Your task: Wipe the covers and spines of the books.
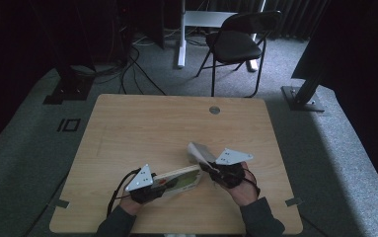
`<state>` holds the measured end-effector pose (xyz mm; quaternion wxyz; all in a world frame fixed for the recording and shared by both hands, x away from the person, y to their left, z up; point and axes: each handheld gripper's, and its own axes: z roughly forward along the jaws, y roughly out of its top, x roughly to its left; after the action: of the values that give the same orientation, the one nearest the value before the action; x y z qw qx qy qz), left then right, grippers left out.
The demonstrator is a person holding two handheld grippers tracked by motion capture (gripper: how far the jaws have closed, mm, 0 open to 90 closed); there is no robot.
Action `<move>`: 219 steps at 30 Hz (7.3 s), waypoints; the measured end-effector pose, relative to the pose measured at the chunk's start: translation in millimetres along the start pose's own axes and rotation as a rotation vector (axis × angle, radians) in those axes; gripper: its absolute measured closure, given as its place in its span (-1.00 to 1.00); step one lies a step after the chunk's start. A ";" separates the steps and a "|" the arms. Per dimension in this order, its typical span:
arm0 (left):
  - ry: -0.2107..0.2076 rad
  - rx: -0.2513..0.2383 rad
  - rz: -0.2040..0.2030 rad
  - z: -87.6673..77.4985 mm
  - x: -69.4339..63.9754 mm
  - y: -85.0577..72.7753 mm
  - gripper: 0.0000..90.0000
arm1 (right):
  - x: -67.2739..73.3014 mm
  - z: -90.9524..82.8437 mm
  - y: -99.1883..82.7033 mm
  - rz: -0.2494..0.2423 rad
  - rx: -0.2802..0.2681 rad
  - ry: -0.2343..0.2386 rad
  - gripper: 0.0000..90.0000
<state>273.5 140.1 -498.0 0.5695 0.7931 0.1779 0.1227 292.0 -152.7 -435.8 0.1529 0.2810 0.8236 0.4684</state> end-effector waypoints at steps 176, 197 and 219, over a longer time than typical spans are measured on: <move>0.028 -0.040 0.001 -17.4 3.4 12.0 0.73 | 0.2 -2.2 21.6 0.004 -0.046 0.080 0.89; 0.030 -0.048 0.005 -20.6 4.1 13.6 0.73 | -18.8 -9.6 11.7 0.073 -0.046 0.026 0.89; 0.036 -0.064 0.006 -24.2 4.4 15.8 0.73 | -29.7 -10.6 3.8 0.114 -0.028 -0.012 0.89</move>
<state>270.1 158.3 -475.3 0.5911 0.7726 0.1815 0.1442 311.4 -176.4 -427.5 0.1347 0.3281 0.7988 0.4859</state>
